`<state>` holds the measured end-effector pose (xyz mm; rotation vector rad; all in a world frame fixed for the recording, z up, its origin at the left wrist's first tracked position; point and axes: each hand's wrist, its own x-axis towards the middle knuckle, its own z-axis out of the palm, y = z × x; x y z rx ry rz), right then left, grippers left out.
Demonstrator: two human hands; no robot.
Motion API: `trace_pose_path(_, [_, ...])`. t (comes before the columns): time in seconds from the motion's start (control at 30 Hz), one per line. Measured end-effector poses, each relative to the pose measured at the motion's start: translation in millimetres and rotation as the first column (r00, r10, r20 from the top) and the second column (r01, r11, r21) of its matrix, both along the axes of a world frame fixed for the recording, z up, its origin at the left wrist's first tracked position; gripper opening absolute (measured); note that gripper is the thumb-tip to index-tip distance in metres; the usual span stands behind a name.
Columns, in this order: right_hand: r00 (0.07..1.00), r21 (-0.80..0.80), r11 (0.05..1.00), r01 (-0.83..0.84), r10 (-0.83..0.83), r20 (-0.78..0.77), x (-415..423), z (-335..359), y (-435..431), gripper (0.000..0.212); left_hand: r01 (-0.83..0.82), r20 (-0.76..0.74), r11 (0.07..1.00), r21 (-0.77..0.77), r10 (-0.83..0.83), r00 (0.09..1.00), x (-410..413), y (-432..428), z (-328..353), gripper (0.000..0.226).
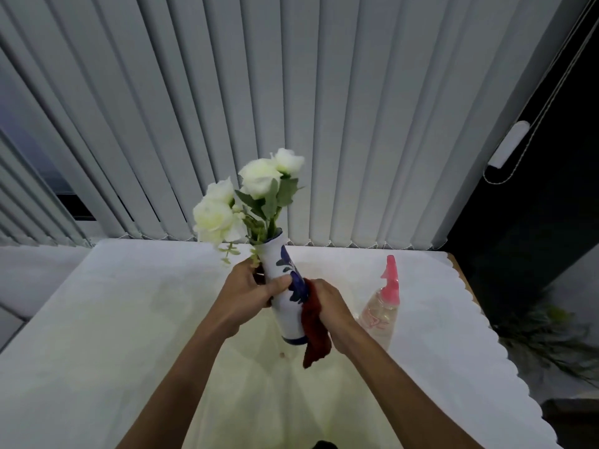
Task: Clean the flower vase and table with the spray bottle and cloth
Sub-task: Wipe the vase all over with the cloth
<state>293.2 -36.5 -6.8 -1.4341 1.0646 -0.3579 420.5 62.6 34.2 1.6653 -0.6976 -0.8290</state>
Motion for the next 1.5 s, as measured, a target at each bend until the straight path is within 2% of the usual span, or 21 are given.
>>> trace_pose_path(0.07, [0.999,-0.051,0.998,0.029,-0.029,0.014,6,5,-3,0.027,0.024,0.015,0.999,0.023,-0.024,1.000,-4,1,-5,0.035])
trace_pose_path(0.17, [0.967,-0.141,0.981,0.130,-0.094,0.236,17,32,2,0.029,0.046,0.108,0.997,0.058,-0.052,0.993,-15,0,-11,0.046])
trace_pose_path(0.23, [0.940,-0.207,0.968,0.144,-0.069,0.333,17,44,5,0.024,0.052,0.151,0.997,0.048,-0.059,0.987,-18,-2,-11,0.047])
trace_pose_path(0.3, [0.950,-0.272,0.955,0.119,-0.030,0.312,10,38,6,0.024,0.036,0.127,0.999,-0.001,-0.035,0.991,-14,-4,-8,0.041])
trace_pose_path(0.33, [0.960,-0.253,0.961,0.108,-0.035,0.277,4,31,6,0.026,0.018,0.072,0.999,-0.034,-0.016,0.997,-11,-4,-7,0.039])
trace_pose_path(0.4, [0.976,-0.115,0.988,0.101,-0.076,0.203,-5,10,6,0.034,0.007,-0.023,0.996,-0.090,-0.010,1.000,-6,-1,-3,0.039])
trace_pose_path(0.47, [0.973,0.138,0.986,0.097,-0.123,0.195,-14,-5,4,0.038,0.029,-0.052,0.992,-0.121,-0.035,0.998,-1,2,0,0.038])
trace_pose_path(0.57, [0.944,0.560,0.826,0.066,-0.233,0.233,-23,-12,5,0.040,0.041,-0.089,0.987,-0.156,-0.055,0.995,0,3,-3,0.031])
trace_pose_path(0.63, [0.930,0.680,0.731,0.058,-0.286,0.229,-21,-15,4,0.041,0.057,-0.108,0.983,-0.173,-0.077,0.991,-4,1,-4,0.032])
trace_pose_path(0.67, [0.926,0.686,0.720,0.104,-0.322,0.197,-18,-16,2,0.041,0.059,-0.116,0.982,-0.177,-0.081,0.990,-7,-1,-4,0.034])
trace_pose_path(0.7, [0.915,0.674,0.722,0.157,-0.363,0.176,-13,-16,1,0.041,0.065,-0.102,0.983,-0.169,-0.084,0.991,-11,-3,-4,0.039])
trace_pose_path(0.77, [0.893,0.608,0.749,0.265,-0.428,0.138,-6,-17,-1,0.038,0.038,0.021,0.997,-0.073,-0.036,0.999,-18,-8,-5,0.054])
trace_pose_path(0.83, [0.880,0.516,0.777,0.361,-0.466,0.086,-3,-17,-3,0.031,-0.084,0.138,0.996,0.021,0.080,0.987,-23,-13,-2,0.050])
trace_pose_path(0.9, [0.883,0.393,0.817,0.422,-0.469,0.028,-1,-17,-3,0.029,-0.170,0.125,0.985,0.040,0.164,0.978,-21,-16,-1,0.039])
trace_pose_path(0.97, [0.884,0.221,0.860,0.460,-0.466,-0.025,-2,-16,-3,0.033,-0.164,0.028,0.986,0.013,0.164,0.986,-18,-16,-2,0.034])
trace_pose_path(1.07, [0.909,-0.021,0.910,0.414,-0.414,-0.046,-3,-1,-2,0.031,-0.136,-0.092,0.989,-0.054,0.130,0.987,-14,-13,-3,0.029])
trace_pose_path(1.13, [0.934,-0.136,0.927,0.348,-0.356,-0.037,-5,10,-3,0.030,-0.125,-0.117,0.989,-0.083,0.114,0.986,-12,-11,0,0.029])
trace_pose_path(1.23, [0.963,-0.293,0.925,0.243,-0.267,-0.041,-3,25,1,0.029,-0.085,-0.074,0.993,-0.079,0.080,0.994,-6,-11,7,0.028])
trace_pose_path(1.3, [0.983,-0.378,0.909,0.177,-0.182,0.023,3,39,7,0.028,-0.012,-0.008,0.998,-0.059,0.011,1.000,-6,-10,9,0.020])
trace_pose_path(1.4, [0.981,-0.411,0.899,0.150,-0.083,0.176,15,57,12,0.030,0.066,0.027,0.998,-0.023,-0.066,0.997,-17,-6,1,0.027])
trace_pose_path(1.5, [0.983,-0.383,0.920,0.086,-0.016,0.183,6,48,6,0.031,0.036,-0.013,0.998,-0.058,-0.037,0.999,-18,-3,-3,0.037])
